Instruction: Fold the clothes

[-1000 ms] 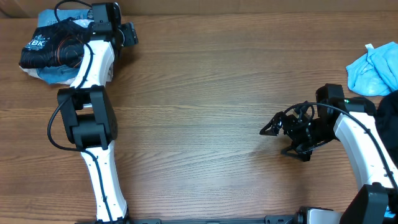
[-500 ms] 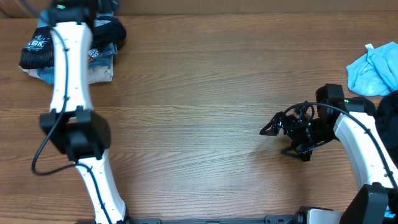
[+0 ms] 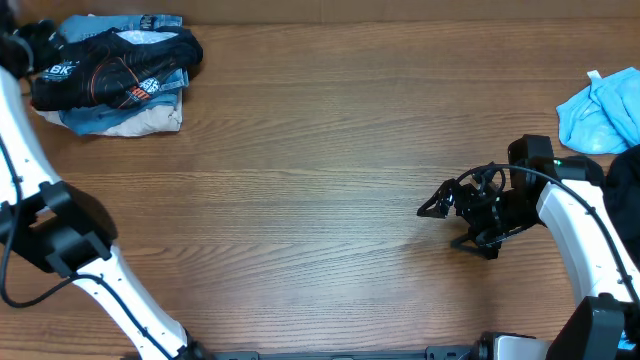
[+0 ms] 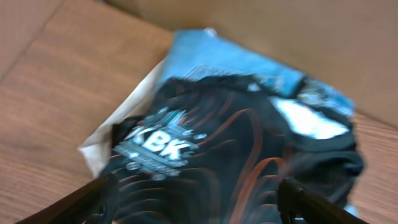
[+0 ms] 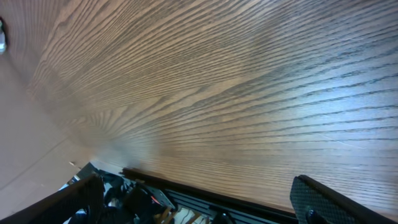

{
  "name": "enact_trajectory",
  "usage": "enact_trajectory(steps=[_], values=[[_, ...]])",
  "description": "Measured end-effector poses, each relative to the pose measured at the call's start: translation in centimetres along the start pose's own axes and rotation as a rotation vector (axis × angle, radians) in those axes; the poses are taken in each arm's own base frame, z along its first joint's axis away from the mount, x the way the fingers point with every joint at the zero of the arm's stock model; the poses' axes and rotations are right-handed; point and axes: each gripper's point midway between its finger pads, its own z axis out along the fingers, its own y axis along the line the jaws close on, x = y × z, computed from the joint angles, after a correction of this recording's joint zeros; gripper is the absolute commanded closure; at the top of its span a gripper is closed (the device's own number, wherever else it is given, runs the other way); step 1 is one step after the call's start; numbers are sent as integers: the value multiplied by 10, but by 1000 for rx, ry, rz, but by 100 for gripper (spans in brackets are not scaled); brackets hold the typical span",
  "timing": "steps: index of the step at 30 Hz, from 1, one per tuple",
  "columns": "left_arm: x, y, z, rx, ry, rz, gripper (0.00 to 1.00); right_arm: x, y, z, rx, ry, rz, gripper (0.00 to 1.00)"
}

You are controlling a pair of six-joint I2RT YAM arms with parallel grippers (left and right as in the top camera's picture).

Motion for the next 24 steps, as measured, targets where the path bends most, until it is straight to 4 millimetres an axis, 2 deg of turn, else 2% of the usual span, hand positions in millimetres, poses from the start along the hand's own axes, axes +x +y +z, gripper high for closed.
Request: enact_trajectory(steps=[3,8,18,24], values=[[10,15,13,-12,28,-11,16,2,0,0,-4,8,4,0],[22,24,36,-36,60,21,17,4,1,0,-7,18,11,0],[21,38,60,-80,31,55,25,10,0,0,-7,39,28,0],[42,47,85,-92,85,71,25,11,0,0,-6,42,41,0]])
